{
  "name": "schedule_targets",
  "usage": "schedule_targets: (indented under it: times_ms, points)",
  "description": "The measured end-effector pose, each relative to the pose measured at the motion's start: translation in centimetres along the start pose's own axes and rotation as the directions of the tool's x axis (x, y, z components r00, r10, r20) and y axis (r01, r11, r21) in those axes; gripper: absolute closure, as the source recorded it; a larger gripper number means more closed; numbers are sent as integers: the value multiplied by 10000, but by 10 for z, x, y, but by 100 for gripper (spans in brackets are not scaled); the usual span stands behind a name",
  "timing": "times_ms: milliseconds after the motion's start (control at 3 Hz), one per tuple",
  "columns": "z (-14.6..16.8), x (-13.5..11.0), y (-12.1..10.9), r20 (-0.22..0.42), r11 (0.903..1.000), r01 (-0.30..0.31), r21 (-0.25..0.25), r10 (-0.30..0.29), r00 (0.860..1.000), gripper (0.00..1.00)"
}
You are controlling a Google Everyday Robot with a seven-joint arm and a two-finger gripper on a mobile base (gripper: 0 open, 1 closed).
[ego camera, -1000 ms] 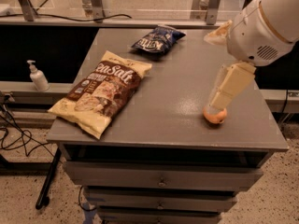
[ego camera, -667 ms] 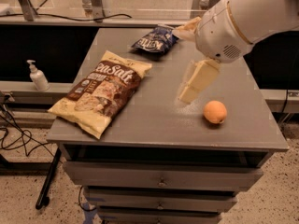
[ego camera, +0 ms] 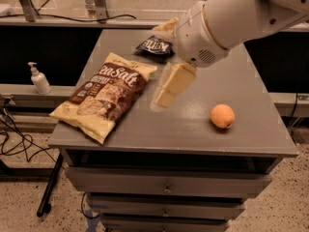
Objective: Pick brown chip bag
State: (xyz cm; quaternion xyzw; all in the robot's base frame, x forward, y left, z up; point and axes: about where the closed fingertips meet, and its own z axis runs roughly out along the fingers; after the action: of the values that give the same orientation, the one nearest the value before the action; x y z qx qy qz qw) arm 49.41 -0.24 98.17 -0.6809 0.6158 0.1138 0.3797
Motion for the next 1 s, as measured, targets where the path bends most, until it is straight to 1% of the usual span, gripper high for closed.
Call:
schedule_targets:
  times_ms: [333,667,1000]
  points:
    - [33,-13,-4,699,9941,720,-815,-663,9953,0]
    - [90,-35,4,1467,9653,2001,-1677,-1763,9733,0]
    - [136,-40,9,1689,9115,3422,-2283,-3091,9359,0]
